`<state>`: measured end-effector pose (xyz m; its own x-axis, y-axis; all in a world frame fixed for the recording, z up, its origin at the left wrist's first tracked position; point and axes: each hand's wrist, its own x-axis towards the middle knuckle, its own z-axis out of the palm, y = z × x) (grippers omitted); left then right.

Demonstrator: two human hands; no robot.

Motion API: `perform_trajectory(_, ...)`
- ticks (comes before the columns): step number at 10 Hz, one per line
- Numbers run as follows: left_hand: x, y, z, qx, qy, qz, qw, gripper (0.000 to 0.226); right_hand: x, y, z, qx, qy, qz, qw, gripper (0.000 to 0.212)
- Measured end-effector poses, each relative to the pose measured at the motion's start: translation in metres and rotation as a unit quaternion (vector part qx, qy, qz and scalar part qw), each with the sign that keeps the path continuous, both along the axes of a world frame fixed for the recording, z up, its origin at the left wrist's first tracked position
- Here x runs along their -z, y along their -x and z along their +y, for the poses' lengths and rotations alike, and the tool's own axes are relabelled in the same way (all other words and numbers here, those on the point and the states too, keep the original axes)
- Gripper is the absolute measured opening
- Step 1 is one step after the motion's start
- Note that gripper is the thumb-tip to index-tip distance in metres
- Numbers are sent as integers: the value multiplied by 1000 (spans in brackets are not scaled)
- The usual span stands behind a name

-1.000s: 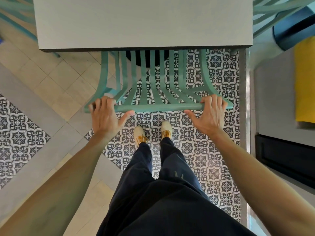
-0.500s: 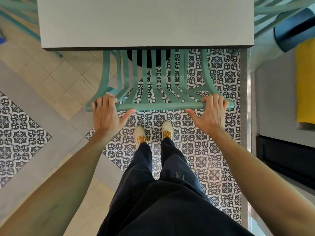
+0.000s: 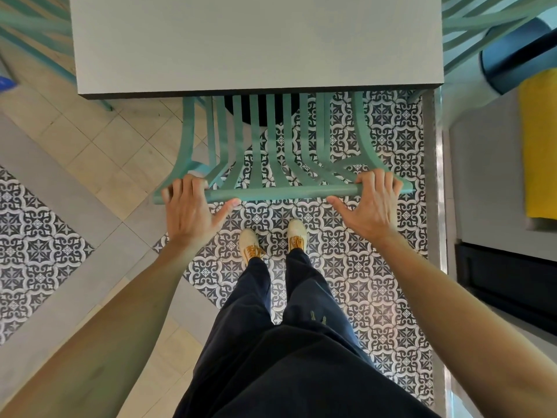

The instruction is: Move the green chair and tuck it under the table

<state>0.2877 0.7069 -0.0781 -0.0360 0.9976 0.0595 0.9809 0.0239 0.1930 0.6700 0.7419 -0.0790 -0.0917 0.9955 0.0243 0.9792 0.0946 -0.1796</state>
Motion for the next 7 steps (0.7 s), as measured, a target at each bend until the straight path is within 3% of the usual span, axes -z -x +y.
perform_trajectory(5, -5, -2, 0, -17, -4, -35, 999, 79, -6, 4, 1, 16, 15, 9, 1000, 82)
perform_trajectory(7, -9, -8, 1, 11, 20, -47, 999, 88, -10, 17, 1, -37, 13, 53, 998, 76)
